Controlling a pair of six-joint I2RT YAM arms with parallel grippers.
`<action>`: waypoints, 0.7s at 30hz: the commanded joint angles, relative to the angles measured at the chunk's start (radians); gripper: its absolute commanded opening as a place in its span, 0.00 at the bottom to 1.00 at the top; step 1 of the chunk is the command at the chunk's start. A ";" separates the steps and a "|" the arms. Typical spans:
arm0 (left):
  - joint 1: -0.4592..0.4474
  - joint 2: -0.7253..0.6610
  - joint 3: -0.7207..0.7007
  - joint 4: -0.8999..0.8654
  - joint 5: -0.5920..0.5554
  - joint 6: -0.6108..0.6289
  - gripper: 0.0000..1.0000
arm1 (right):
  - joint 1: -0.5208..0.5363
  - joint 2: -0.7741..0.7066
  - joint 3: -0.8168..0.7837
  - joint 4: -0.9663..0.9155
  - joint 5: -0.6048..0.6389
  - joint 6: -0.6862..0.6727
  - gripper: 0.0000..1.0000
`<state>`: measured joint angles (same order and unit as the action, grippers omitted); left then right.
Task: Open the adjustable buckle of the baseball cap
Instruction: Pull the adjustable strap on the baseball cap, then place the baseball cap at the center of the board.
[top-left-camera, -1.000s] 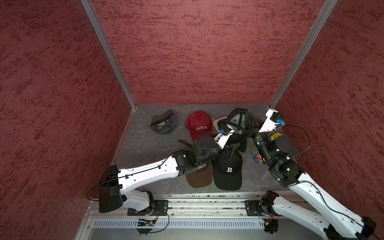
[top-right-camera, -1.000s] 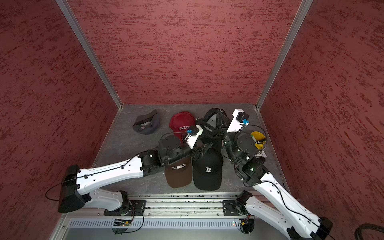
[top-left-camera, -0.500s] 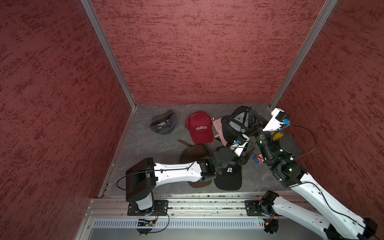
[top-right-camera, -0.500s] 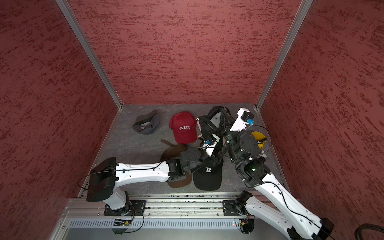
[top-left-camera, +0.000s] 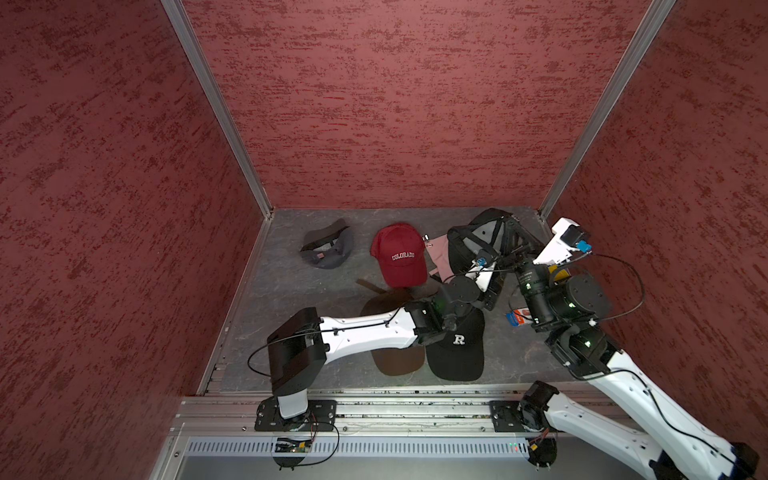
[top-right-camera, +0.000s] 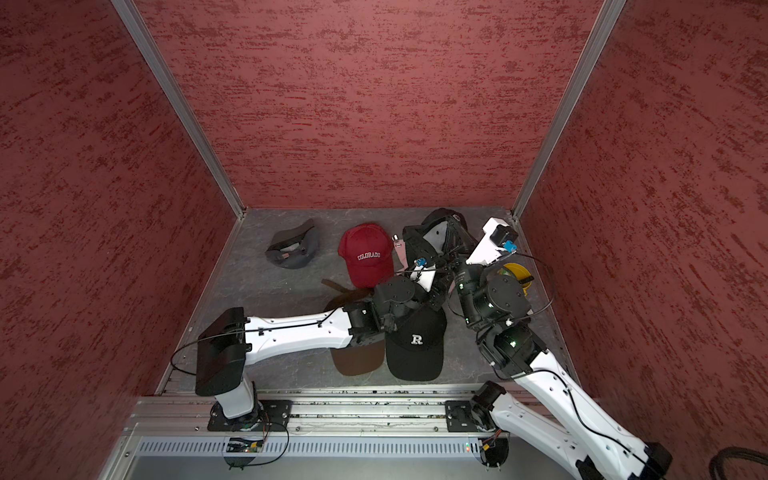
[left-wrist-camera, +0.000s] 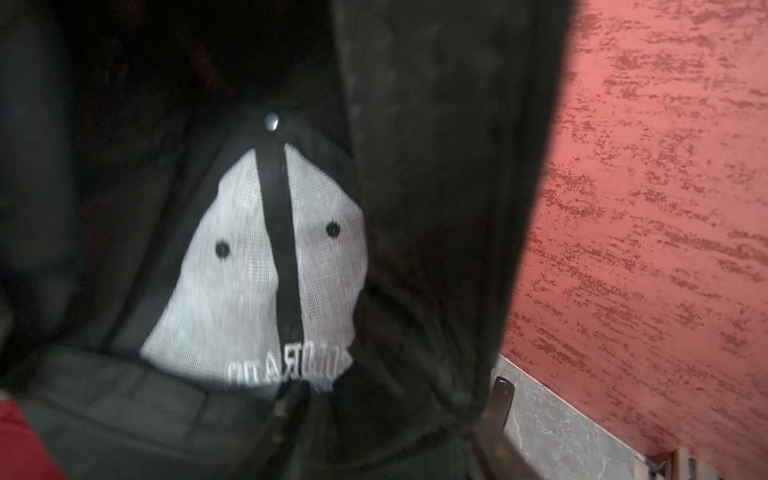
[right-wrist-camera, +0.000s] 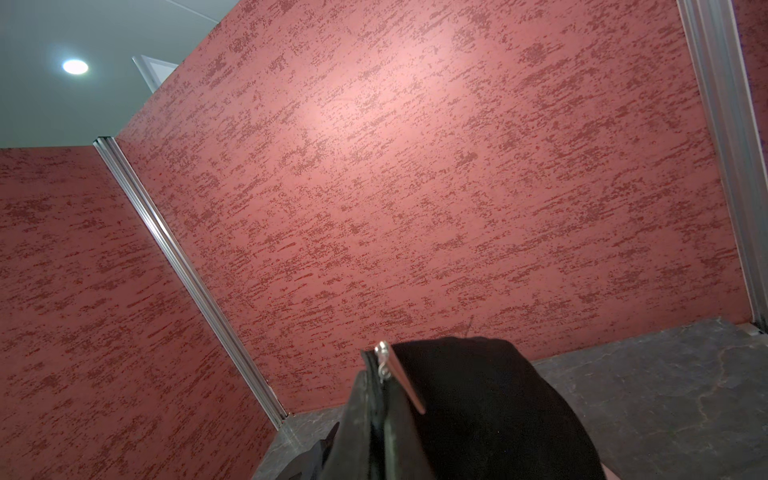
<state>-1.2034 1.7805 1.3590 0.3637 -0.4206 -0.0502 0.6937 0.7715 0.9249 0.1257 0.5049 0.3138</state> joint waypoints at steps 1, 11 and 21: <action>0.004 0.008 0.015 -0.071 0.033 -0.013 0.38 | 0.000 -0.003 0.023 0.017 0.017 -0.016 0.00; 0.023 -0.113 -0.049 -0.223 0.100 -0.028 0.01 | 0.000 0.005 -0.012 0.047 -0.024 -0.034 0.06; 0.152 -0.335 -0.153 -0.498 0.355 -0.165 0.00 | 0.000 0.027 -0.031 0.092 -0.250 -0.124 0.47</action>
<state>-1.0801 1.5108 1.2358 -0.0238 -0.1608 -0.1505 0.6937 0.7952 0.9028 0.1726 0.3653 0.2379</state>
